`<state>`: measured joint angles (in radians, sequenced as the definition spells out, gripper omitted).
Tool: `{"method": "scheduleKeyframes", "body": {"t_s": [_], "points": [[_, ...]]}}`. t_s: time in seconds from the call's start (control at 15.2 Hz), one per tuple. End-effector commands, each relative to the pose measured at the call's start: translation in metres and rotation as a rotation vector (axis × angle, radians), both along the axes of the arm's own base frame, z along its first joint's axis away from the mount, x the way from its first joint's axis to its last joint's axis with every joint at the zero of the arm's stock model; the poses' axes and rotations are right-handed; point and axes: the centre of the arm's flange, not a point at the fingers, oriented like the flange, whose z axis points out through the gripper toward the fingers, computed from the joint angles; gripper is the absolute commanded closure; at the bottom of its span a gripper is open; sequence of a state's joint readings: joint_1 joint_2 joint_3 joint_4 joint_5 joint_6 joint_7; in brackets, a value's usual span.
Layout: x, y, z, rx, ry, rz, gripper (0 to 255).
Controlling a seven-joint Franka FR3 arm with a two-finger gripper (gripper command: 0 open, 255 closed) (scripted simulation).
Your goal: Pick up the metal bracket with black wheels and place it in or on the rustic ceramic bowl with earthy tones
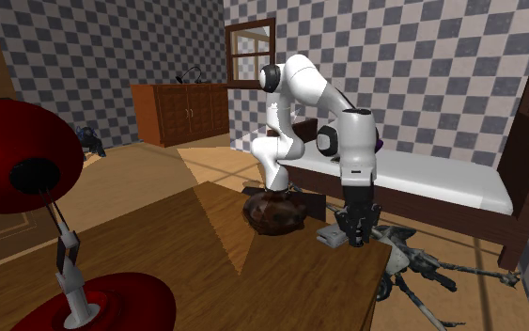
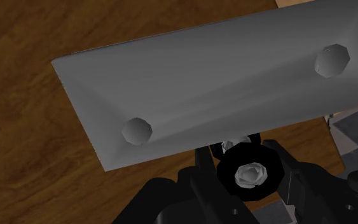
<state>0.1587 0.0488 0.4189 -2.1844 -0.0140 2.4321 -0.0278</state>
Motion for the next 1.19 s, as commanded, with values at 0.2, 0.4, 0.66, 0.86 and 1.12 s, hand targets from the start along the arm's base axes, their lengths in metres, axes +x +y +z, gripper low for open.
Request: {"method": "scheduleKeyframes", "body": {"t_s": [0.2, 0.4, 0.66, 0.86, 1.12], "points": [[0.000, 0.000, 0.016, 0.000, 0.000, 0.000, 255], [0.000, 0.000, 0.032, 0.000, 0.000, 0.000, 255], [0.000, 0.000, 0.053, 0.000, 0.000, 0.000, 255], [0.000, 0.000, 0.069, 0.000, 0.000, 0.000, 255], [0.000, 0.000, 0.090, 0.000, 0.000, 0.000, 255]]}}
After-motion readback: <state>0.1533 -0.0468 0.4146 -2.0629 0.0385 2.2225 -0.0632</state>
